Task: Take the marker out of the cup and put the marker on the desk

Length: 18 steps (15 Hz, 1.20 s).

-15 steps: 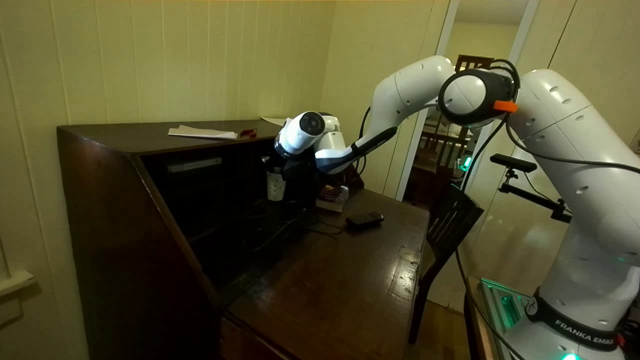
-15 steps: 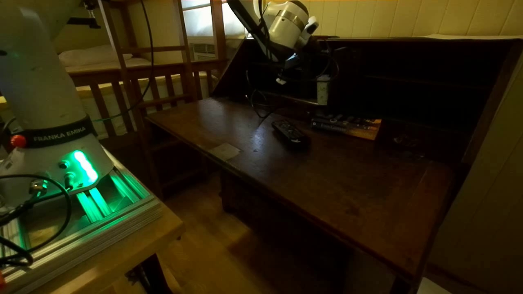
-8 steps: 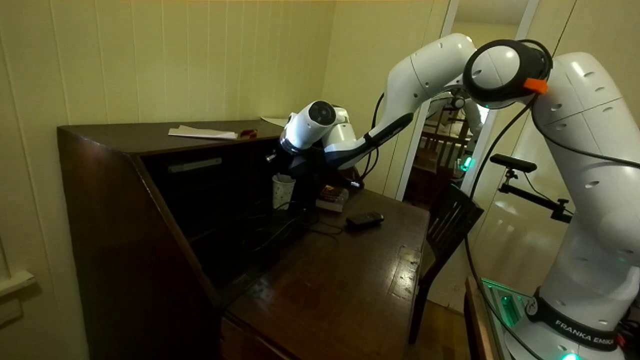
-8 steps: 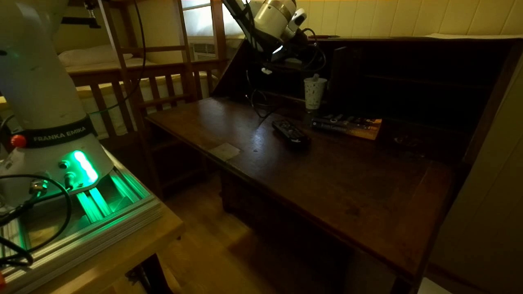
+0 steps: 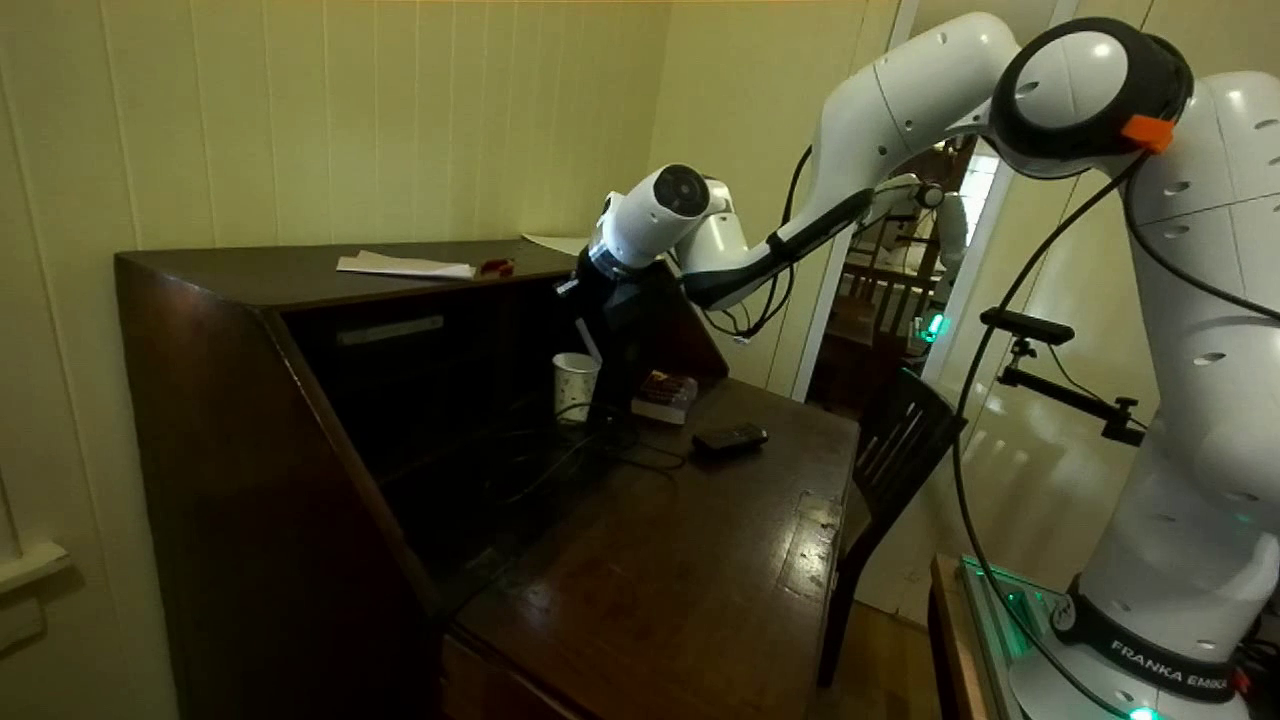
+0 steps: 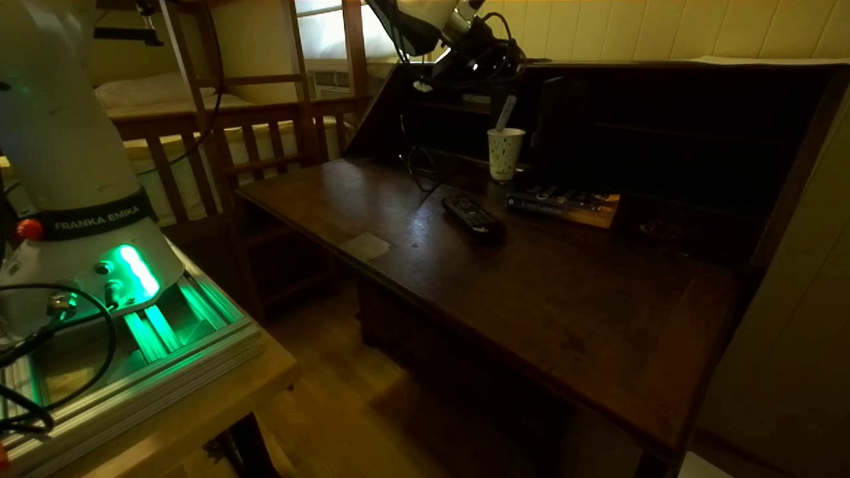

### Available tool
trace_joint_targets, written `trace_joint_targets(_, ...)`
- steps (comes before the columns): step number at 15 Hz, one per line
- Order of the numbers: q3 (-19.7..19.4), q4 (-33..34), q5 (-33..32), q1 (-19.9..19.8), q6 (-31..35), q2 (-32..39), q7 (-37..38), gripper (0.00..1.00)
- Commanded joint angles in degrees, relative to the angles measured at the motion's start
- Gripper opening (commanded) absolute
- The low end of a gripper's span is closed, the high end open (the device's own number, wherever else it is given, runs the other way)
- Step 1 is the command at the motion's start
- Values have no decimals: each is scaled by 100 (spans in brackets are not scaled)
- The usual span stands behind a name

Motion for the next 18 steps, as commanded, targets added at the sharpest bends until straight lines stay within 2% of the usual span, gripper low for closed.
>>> trace_joint_targets(1,-26,-798,3,-153,291,-798,-192,5)
trace_joint_targets(5,-61,-1106,-181,-279,819,-1245,-214,5)
trace_joint_targets(7,-110,-1042,-497,-269,975,-1390,104,5)
trace_joint_targets(9,-158,-544,-1216,-173,863,-1367,1130,5)
trace_joint_targets(13,34,439,-2237,-80,440,-1115,2743,5)
trace_joint_targets(18,223,1960,-3010,200,-896,-231,3849,5)
